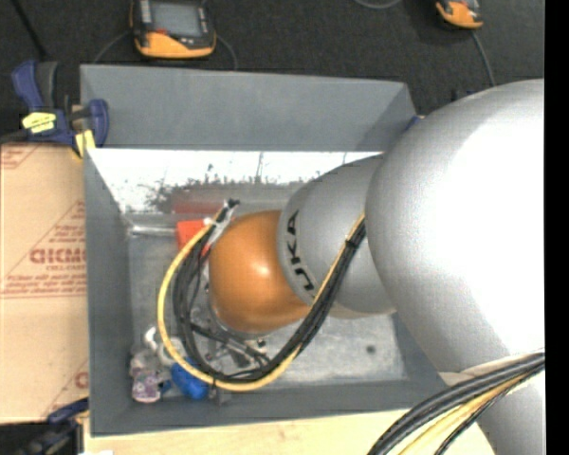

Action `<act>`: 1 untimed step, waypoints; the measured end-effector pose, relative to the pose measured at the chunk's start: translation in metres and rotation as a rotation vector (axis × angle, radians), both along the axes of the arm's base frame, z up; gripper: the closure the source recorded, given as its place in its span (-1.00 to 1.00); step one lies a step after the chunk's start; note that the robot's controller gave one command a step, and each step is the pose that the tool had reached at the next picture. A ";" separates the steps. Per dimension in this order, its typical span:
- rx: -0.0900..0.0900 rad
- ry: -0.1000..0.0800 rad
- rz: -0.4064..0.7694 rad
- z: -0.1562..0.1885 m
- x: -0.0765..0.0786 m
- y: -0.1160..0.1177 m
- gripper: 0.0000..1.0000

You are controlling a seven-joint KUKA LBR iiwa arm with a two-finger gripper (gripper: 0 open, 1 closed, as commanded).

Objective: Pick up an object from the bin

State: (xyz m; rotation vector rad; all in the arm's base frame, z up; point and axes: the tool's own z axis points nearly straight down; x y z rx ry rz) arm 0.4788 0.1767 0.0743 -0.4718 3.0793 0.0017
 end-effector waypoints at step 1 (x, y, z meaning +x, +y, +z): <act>-0.004 0.012 0.149 0.007 0.000 0.061 -1.00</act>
Offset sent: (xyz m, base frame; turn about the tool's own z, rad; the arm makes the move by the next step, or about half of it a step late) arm -0.0046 0.0604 0.0043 -0.1512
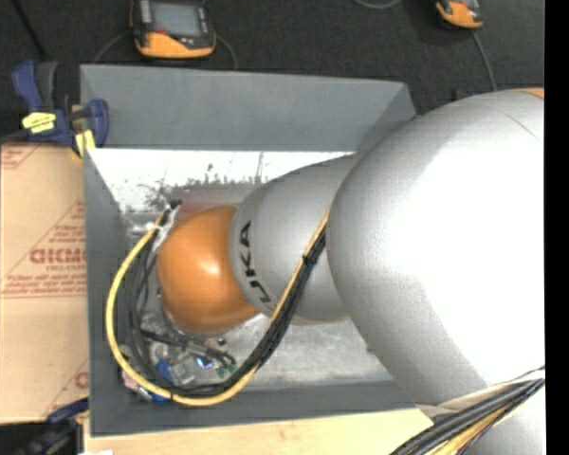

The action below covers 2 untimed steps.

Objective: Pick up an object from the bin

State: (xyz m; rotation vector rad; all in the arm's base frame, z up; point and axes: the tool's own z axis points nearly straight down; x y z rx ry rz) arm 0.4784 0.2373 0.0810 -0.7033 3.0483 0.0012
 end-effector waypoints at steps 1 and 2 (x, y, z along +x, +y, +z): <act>-0.003 0.007 0.110 -0.010 0.040 -0.005 -1.00; 0.002 -0.004 0.091 -0.007 0.004 -0.010 -1.00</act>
Offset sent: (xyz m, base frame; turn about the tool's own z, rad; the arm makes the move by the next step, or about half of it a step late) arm 0.0371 -0.0042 -0.0110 -0.1125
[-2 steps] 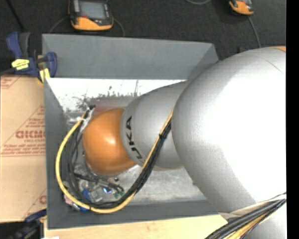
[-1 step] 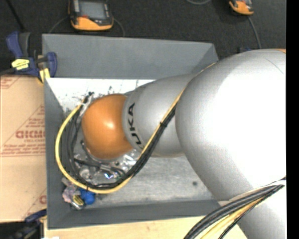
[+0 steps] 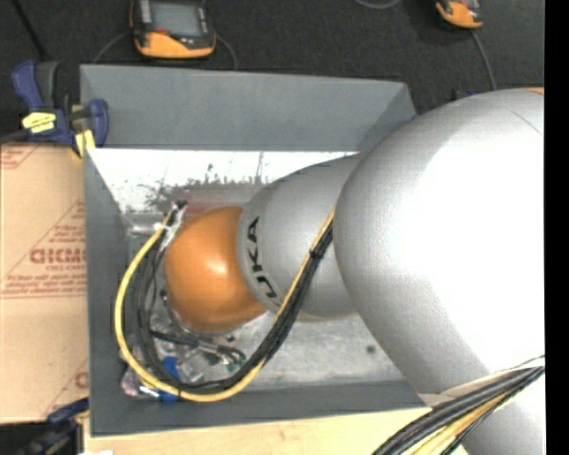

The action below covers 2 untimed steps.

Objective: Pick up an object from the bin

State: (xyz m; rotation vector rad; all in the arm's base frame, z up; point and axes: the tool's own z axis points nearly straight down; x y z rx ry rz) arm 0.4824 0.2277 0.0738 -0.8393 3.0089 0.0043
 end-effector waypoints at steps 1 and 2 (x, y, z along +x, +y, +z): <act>0.003 -0.004 -0.003 0.002 0.002 0.001 1.00; -0.004 0.005 0.010 0.137 0.026 -0.007 1.00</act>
Offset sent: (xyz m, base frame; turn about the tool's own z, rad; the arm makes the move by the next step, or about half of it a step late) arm 0.0000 0.0000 0.0000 0.0000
